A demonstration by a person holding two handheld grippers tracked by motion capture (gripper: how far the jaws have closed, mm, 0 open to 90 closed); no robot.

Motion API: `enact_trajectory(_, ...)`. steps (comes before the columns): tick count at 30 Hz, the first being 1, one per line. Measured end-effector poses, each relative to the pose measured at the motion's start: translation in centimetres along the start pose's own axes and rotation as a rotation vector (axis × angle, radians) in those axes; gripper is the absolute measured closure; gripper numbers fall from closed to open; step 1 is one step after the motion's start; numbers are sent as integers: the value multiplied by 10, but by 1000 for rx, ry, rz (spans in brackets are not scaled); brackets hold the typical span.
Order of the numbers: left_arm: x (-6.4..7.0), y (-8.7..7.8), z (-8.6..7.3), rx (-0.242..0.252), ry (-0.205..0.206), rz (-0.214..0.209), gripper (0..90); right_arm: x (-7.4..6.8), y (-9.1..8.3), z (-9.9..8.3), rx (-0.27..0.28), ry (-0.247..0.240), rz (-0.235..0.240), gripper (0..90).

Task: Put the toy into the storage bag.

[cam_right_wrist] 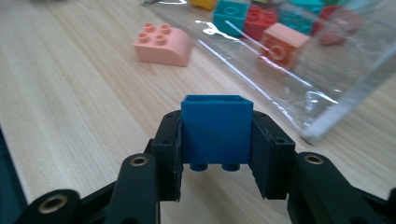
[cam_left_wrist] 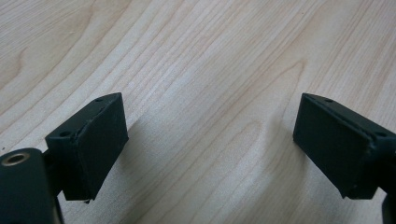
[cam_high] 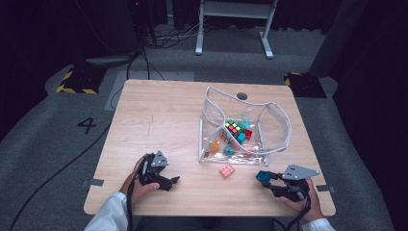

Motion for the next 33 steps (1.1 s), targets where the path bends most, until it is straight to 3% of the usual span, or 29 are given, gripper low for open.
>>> enact_trajectory(3,0,0,0,2,-2,0,102,10,-7,-6,-5,10,-21,590)
enact_trajectory(8,0,0,0,0,0,0,102,27,-21,-13,12,67,-49,590)
enact_trajectory(17,0,0,0,0,0,1,102,60,-42,-19,9,101,-128,590)
enact_trajectory(24,0,0,0,0,0,1,102,81,-59,-12,26,108,-164,590)
enact_trajectory(33,0,0,0,0,0,1,102,108,-83,15,40,74,-219,590)
Point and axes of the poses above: each handheld gripper's, and its own axes: y roughly forward along the jaws, z roughly out of its top, x roughly to its right, the point moved 9 cm from there along y, roughly forward along the jaws, and after that the axes turned 15 degrees about -y, right-handed, at the moved point
